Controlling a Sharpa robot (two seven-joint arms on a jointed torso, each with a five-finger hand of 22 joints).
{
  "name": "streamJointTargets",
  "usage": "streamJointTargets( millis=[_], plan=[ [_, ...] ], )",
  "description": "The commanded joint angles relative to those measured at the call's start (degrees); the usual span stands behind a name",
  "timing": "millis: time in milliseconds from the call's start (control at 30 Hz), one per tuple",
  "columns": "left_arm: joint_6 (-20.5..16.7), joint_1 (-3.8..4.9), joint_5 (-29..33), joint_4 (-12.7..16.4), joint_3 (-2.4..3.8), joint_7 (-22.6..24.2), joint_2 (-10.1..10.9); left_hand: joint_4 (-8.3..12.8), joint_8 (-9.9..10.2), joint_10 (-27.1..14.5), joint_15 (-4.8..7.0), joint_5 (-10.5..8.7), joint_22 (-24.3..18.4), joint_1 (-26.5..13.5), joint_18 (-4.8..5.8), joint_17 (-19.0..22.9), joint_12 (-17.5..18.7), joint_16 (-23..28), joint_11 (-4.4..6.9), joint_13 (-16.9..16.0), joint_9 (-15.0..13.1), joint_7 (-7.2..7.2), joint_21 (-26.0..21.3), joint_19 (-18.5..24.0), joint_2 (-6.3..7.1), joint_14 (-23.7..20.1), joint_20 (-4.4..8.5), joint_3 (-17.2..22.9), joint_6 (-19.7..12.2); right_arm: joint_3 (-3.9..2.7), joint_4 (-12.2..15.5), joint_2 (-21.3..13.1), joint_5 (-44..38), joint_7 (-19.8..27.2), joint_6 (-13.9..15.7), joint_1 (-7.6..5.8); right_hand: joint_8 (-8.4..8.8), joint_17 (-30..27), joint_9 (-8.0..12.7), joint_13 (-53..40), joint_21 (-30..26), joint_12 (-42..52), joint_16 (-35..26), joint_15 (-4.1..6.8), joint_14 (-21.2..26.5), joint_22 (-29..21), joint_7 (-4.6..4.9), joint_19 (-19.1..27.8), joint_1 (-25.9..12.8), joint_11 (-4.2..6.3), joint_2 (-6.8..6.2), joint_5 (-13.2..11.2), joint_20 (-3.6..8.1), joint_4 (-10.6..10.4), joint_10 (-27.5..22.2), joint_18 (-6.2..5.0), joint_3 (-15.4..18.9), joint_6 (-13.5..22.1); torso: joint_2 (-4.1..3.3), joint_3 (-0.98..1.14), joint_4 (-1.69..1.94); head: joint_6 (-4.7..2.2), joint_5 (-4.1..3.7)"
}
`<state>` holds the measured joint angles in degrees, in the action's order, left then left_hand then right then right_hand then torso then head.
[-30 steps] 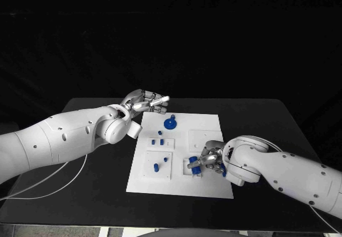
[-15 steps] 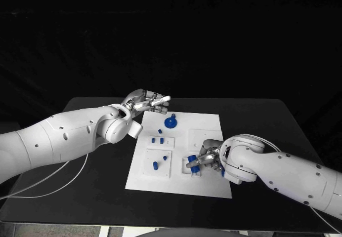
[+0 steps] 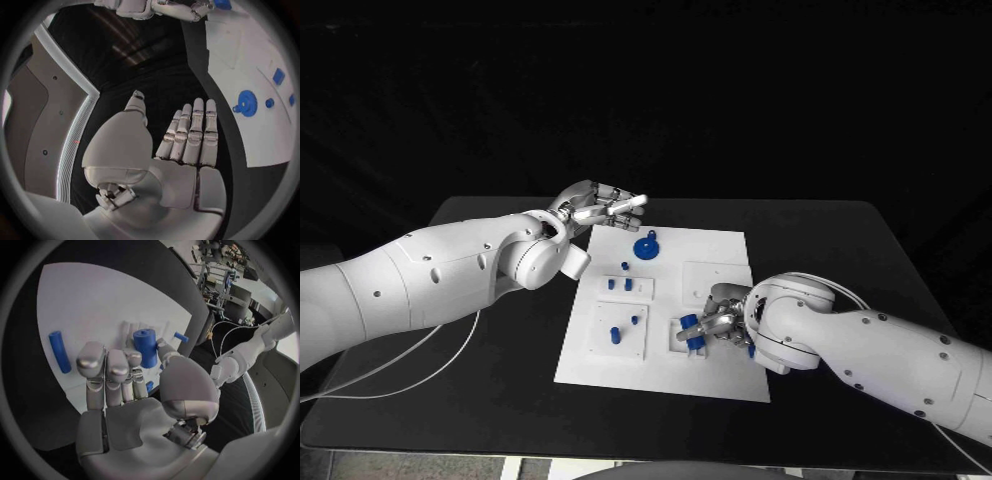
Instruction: Assemble the parts on the task board
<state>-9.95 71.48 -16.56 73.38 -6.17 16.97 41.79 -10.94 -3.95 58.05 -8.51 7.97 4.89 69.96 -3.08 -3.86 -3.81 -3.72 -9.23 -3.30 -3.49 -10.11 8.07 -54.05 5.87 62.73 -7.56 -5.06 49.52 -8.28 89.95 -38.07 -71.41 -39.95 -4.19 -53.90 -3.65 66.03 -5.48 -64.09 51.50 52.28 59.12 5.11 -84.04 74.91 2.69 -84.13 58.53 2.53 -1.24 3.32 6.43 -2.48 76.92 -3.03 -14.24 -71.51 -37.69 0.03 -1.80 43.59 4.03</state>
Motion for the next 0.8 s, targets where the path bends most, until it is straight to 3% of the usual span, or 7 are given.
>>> streamJointTargets(
  millis=[33, 133, 267, 333, 567, 733, 800],
  plan=[
    [0.8, -0.02, -0.3, 0.1, 0.04, 0.2, -0.1, 0.3, -0.2, -0.3, 0.01, 0.07, -0.1, -0.1, 0.44, -0.1, 0.3, 0.2, 0.09, 0.0, 0.1, 0.08, 0.2, 0.4, -0.23, -0.4, -0.09, 0.0, 0.0, 0.45, 0.0, 0.4, -0.9, -0.2, -1.3, 0.57, -0.02, -0.1, -0.1, -0.1, -0.1, -0.1, 0.1, 0.27, 0.0, 6.4, -0.88, -0.6, -0.4, 0.13, -0.85, -0.2, 0.17, -0.9, -0.1, 0.41, -0.1, -1.0, -0.03, 0.0, 0.03, 0.09, 0.11],
    [0.8, -0.02, -0.3, 0.1, 0.04, 0.1, -0.1, 0.3, -0.2, -0.3, 0.01, 0.07, -0.1, -0.1, 0.44, -0.1, 0.3, 0.2, 0.09, 0.0, 0.1, 0.08, 0.2, 0.4, -0.23, -0.4, -0.09, 0.0, 0.0, 0.46, 0.1, 0.4, -1.5, 0.0, -0.9, 0.57, -0.02, -0.1, -0.1, -0.1, -0.2, -0.1, 0.0, 0.28, 0.0, 6.4, -0.84, -0.6, -0.6, 0.11, -2.19, -0.2, 0.19, -2.2, -0.2, 0.4, -0.5, -1.1, -0.04, 0.01, 0.04, 0.14, 0.19],
    [0.8, -0.02, -0.3, 0.1, 0.04, 0.1, -0.1, 0.3, -0.2, -0.3, 0.01, 0.07, -0.1, -0.1, 0.44, -0.1, 0.3, 0.2, 0.09, 0.0, 0.1, 0.08, 0.2, 0.4, -0.23, -0.4, -0.09, 0.0, 0.0, 0.46, 0.4, 0.4, -2.6, 0.4, -0.2, 0.57, -0.03, 0.0, -0.3, -0.1, 0.0, -0.1, 0.1, 0.31, 0.1, 6.4, -0.82, -0.6, 0.3, 0.11, -5.91, 0.5, 0.2, -5.0, -0.1, 0.37, -2.5, -1.2, 0.0, 0.01, 0.0, 0.19, 0.34],
    [0.8, -0.02, -0.3, 0.1, 0.04, 0.1, -0.1, 0.3, -0.2, -0.3, 0.01, 0.07, -0.1, -0.1, 0.44, -0.1, 0.3, 0.2, 0.09, 0.0, 0.1, 0.08, 0.2, 0.4, -0.23, -0.4, -0.09, 0.0, 0.0, 0.46, 0.6, 0.4, -3.1, 0.6, 0.3, 0.57, -0.02, 0.0, -0.3, -0.1, 0.0, -0.1, 0.1, 0.29, 0.0, 6.4, -0.82, -0.7, 0.8, 0.13, -6.56, 0.7, 0.19, -5.9, -0.1, 0.37, -2.7, -1.2, -0.01, 0.02, 0.0, 0.21, 0.37],
    [0.8, -0.02, -0.3, 0.0, 0.04, 0.1, -0.1, 0.3, -0.2, -0.3, 0.01, 0.07, -0.1, -0.1, 0.44, -0.1, 0.3, 0.2, 0.09, 0.0, 0.1, 0.08, 0.2, 0.4, -0.23, -0.4, -0.09, 0.0, 0.0, 0.45, 1.3, 0.1, -4.1, 0.9, 1.2, 0.57, -0.03, 0.1, -0.4, -0.1, 0.1, -0.1, 0.1, 0.31, 0.0, 6.5, -0.82, -0.7, 1.0, 0.11, -7.04, 0.1, 0.19, -7.3, -0.1, 0.35, -2.4, -1.3, -0.05, 0.06, 0.04, 0.43, 0.65],
    [0.8, -0.02, -0.3, 0.0, 0.04, 0.0, -0.1, 0.3, -0.2, -0.3, 0.01, 0.07, -0.1, -0.1, 0.44, -0.1, 0.3, 0.2, 0.09, 0.0, 0.1, 0.08, 0.2, 0.4, -0.23, -0.4, -0.09, 0.0, 0.0, 0.45, 1.7, -0.1, -4.3, 0.9, 1.3, 0.57, -0.01, 0.1, -0.4, -0.1, 0.1, -0.1, 0.1, 0.33, 0.0, 6.4, -0.8, -0.7, 0.9, 0.1, -5.62, 0.4, 0.18, -5.8, -0.1, 0.35, -2.8, -1.3, -0.06, 0.04, 0.01, 0.48, 0.76],
    [0.9, -0.02, -0.3, 0.0, 0.04, 0.0, -0.1, 0.3, -0.2, -0.3, 0.01, 0.07, -0.1, -0.1, 0.44, -0.1, 0.3, 0.2, 0.09, 0.0, 0.1, 0.08, 0.2, 0.4, -0.23, -0.4, -0.09, 0.0, 0.0, 0.45, 1.9, -0.2, -4.2, 0.8, 1.3, 0.57, -0.01, 0.0, -0.4, -0.1, -0.1, -0.2, 0.0, 0.31, 0.0, 6.4, -0.82, -0.6, 0.7, 0.12, -5.79, 0.6, 0.2, -5.5, -0.1, 0.33, -3.0, -1.2, -0.03, 0.03, -0.05, 0.56, 0.84]
  ],
)
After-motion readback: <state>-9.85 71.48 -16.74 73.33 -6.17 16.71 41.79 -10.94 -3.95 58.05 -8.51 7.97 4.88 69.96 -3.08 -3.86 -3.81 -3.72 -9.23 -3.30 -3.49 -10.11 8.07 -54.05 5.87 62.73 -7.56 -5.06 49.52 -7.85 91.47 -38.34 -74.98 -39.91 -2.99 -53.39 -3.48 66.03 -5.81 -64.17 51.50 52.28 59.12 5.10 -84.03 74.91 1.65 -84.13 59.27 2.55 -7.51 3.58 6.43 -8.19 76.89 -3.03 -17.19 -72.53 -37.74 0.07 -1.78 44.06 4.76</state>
